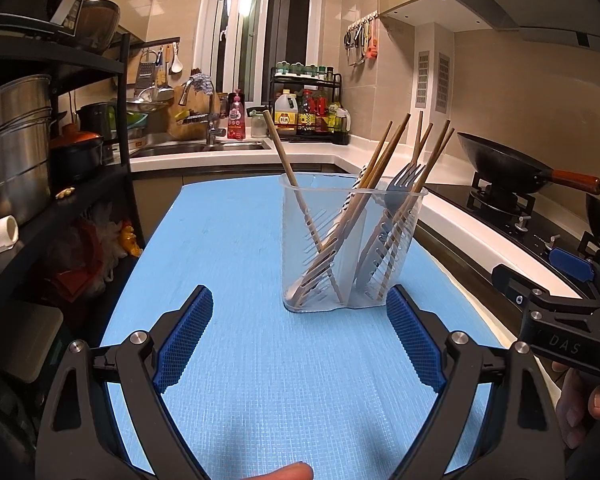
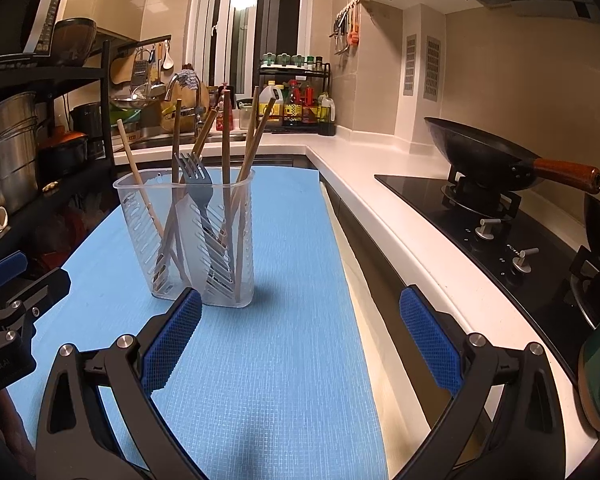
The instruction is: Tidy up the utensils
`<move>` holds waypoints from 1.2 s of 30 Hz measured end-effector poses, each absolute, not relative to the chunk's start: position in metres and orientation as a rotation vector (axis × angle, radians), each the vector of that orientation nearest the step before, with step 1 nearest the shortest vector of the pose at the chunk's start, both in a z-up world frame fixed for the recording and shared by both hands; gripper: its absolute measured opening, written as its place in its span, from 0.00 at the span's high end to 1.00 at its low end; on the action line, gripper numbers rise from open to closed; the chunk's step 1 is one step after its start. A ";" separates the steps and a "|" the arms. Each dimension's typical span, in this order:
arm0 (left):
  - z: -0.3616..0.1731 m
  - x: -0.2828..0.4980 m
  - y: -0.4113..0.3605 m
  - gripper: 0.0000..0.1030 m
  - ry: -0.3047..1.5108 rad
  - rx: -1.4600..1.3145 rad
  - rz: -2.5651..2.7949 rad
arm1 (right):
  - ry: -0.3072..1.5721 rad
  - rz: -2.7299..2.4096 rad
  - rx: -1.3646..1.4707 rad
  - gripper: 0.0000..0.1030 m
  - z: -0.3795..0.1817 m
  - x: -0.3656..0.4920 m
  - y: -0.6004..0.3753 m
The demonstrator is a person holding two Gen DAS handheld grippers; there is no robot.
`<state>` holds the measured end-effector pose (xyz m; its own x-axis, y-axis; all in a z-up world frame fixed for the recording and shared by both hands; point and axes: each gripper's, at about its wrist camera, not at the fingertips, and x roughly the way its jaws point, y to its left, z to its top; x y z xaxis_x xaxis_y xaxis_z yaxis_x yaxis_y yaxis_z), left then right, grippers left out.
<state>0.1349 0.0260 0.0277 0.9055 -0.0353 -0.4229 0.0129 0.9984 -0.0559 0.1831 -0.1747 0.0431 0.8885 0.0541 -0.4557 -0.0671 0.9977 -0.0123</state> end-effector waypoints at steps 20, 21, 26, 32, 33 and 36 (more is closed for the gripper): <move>0.030 0.135 0.026 0.15 0.429 -0.049 -0.031 | 0.472 0.064 -0.030 0.05 0.043 0.183 -0.174; 0.030 0.135 0.026 0.15 0.429 -0.049 -0.031 | 0.471 0.064 -0.030 0.05 0.043 0.183 -0.174; 0.031 0.136 0.024 0.15 0.427 -0.048 -0.035 | 0.470 0.064 -0.033 0.05 0.043 0.182 -0.173; 0.032 0.136 0.025 0.15 0.428 -0.049 -0.036 | 0.470 0.065 -0.033 0.05 0.042 0.181 -0.172; 0.032 0.136 0.025 0.15 0.429 -0.050 -0.036 | 0.470 0.065 -0.034 0.05 0.042 0.181 -0.172; 0.032 0.136 0.024 0.14 0.427 -0.050 -0.036 | 0.468 0.065 -0.034 0.05 0.043 0.181 -0.172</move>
